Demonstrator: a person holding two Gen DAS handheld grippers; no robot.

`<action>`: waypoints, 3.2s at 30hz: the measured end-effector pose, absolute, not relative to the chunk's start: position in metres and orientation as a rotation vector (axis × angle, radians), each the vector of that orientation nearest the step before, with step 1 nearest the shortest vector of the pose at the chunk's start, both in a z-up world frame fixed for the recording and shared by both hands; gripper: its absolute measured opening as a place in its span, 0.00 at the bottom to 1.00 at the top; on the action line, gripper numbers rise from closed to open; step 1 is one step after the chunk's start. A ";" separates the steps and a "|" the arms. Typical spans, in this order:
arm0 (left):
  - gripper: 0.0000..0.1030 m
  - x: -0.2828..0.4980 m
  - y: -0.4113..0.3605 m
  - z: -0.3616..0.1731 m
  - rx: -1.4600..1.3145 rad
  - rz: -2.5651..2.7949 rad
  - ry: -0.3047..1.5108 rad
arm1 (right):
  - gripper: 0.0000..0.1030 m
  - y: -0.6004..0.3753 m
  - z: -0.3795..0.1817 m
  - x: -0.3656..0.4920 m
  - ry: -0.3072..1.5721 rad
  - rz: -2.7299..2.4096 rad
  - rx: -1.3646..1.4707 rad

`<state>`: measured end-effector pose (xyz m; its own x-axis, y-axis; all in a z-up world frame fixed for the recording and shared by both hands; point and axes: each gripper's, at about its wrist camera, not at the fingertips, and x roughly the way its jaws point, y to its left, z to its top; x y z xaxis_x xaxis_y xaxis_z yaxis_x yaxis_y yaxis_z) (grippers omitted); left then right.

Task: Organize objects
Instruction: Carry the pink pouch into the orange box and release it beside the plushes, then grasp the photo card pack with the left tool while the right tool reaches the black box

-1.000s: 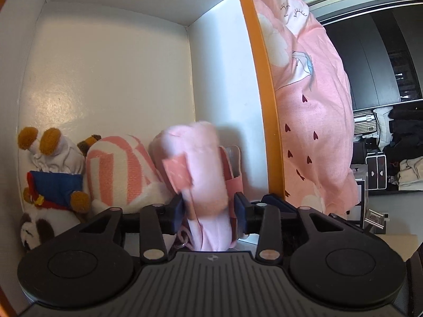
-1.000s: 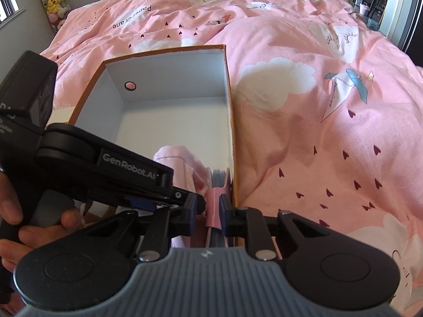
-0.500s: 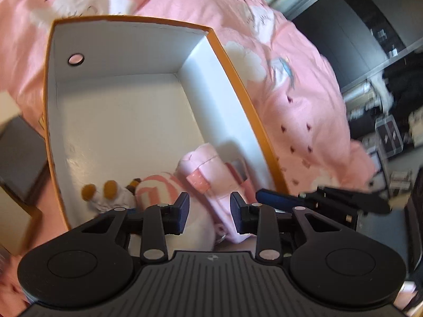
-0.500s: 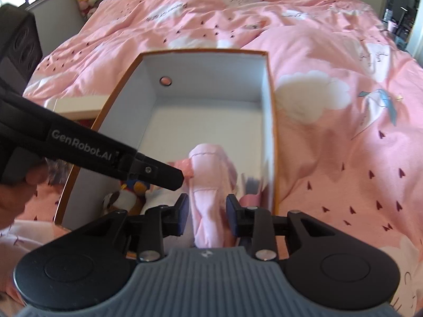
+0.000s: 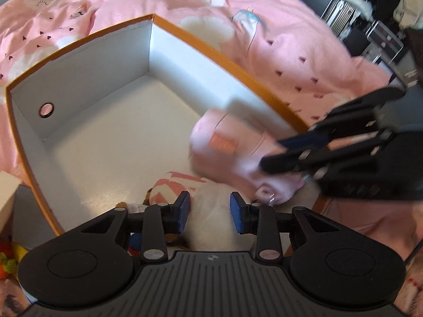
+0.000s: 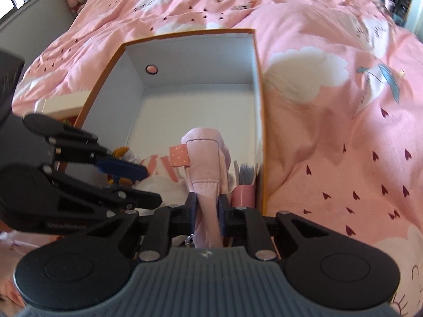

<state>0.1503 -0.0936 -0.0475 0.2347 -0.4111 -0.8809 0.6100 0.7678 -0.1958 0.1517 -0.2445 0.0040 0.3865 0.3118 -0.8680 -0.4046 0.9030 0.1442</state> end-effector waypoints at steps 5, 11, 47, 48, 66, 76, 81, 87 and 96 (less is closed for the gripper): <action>0.37 0.151 -0.085 -0.048 0.184 -0.687 1.171 | 0.16 -0.243 0.012 0.152 1.146 0.460 -0.064; 0.36 0.149 -0.082 -0.047 0.165 -0.679 1.169 | 0.16 -0.230 -0.003 0.154 1.161 0.412 -0.137; 0.37 0.099 0.063 0.037 -0.209 -0.284 0.952 | 0.36 -0.121 0.052 0.120 0.877 0.803 -0.144; 0.37 0.097 0.074 0.036 -0.219 -0.250 0.957 | 0.36 -0.109 0.051 0.118 0.873 0.829 -0.166; 0.52 0.094 0.146 -0.056 -0.281 -0.011 1.092 | 0.46 0.003 -0.013 0.128 1.008 0.945 -0.519; 0.52 0.114 0.145 -0.084 -0.254 0.012 1.123 | 0.46 0.022 -0.021 0.156 1.017 0.941 -0.661; 0.46 0.118 0.147 -0.085 -0.274 0.000 1.116 | 0.46 0.037 -0.025 0.175 1.030 0.907 -0.717; 0.31 0.112 0.154 -0.076 -0.322 -0.039 1.069 | 0.46 0.049 -0.030 0.180 1.127 0.969 -0.715; 0.24 0.117 0.159 -0.077 -0.394 -0.077 1.077 | 0.52 0.052 -0.041 0.173 1.207 0.967 -0.754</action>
